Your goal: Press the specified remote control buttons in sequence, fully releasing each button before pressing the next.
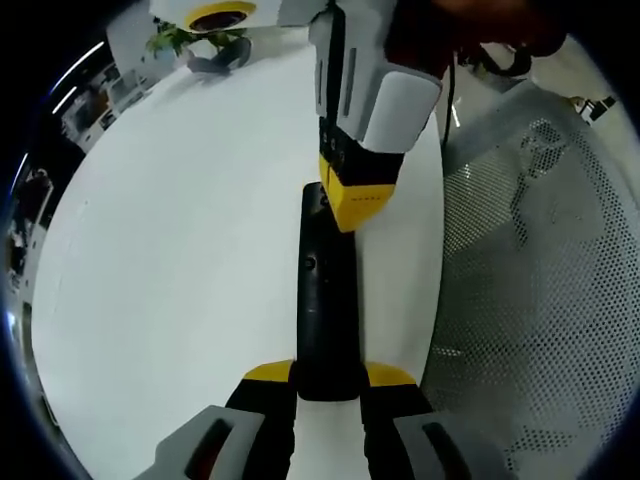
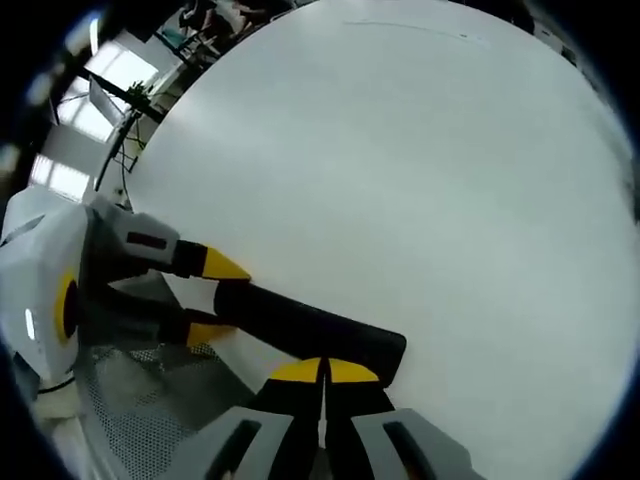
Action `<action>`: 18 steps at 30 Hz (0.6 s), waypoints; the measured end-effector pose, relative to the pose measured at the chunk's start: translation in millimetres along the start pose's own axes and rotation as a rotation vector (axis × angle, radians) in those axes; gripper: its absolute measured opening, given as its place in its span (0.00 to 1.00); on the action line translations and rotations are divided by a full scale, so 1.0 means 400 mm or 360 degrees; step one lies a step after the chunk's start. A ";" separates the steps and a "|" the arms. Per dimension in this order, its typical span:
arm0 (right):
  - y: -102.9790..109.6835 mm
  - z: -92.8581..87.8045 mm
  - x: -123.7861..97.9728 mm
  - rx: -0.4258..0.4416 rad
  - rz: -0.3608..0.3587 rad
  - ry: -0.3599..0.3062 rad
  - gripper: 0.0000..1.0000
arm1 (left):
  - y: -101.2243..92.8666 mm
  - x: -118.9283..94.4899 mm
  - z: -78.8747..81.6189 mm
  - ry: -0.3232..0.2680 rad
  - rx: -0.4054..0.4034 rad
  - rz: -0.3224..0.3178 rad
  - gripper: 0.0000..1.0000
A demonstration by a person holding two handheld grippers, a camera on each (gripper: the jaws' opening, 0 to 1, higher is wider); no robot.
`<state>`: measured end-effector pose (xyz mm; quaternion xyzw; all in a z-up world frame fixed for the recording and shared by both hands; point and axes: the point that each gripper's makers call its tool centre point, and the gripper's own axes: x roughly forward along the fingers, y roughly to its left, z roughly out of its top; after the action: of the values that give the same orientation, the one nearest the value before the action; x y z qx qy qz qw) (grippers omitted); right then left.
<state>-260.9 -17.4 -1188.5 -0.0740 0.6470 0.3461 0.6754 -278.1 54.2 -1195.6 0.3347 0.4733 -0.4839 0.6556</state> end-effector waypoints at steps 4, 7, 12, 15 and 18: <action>0.002 -0.005 -0.002 0.0002 -0.0023 -0.0007 0.00 | 0.000 -0.001 0.001 -0.0007 -0.0003 0.0000 0.24; -0.001 -0.004 0.002 0.0012 -0.0036 -0.0006 0.00 | 0.000 0.000 0.001 -0.0001 -0.0002 0.0003 0.24; -0.006 -0.002 0.004 0.0021 -0.0026 -0.0008 0.00 | 0.001 0.000 0.001 -0.0003 0.0005 -0.0001 0.24; -0.007 -0.002 0.003 0.0050 -0.0006 -0.0025 0.00 | 0.001 0.001 0.001 0.0004 0.0005 -0.0002 0.24; -0.005 -0.002 0.002 0.0043 0.0013 -0.0037 0.00 | 0.002 0.001 0.001 0.0011 0.0000 -0.0003 0.24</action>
<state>-260.4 -19.0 -1190.0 -0.0582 0.6440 0.3408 0.6824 -277.3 53.9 -1195.9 0.3360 0.4760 -0.4833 0.6534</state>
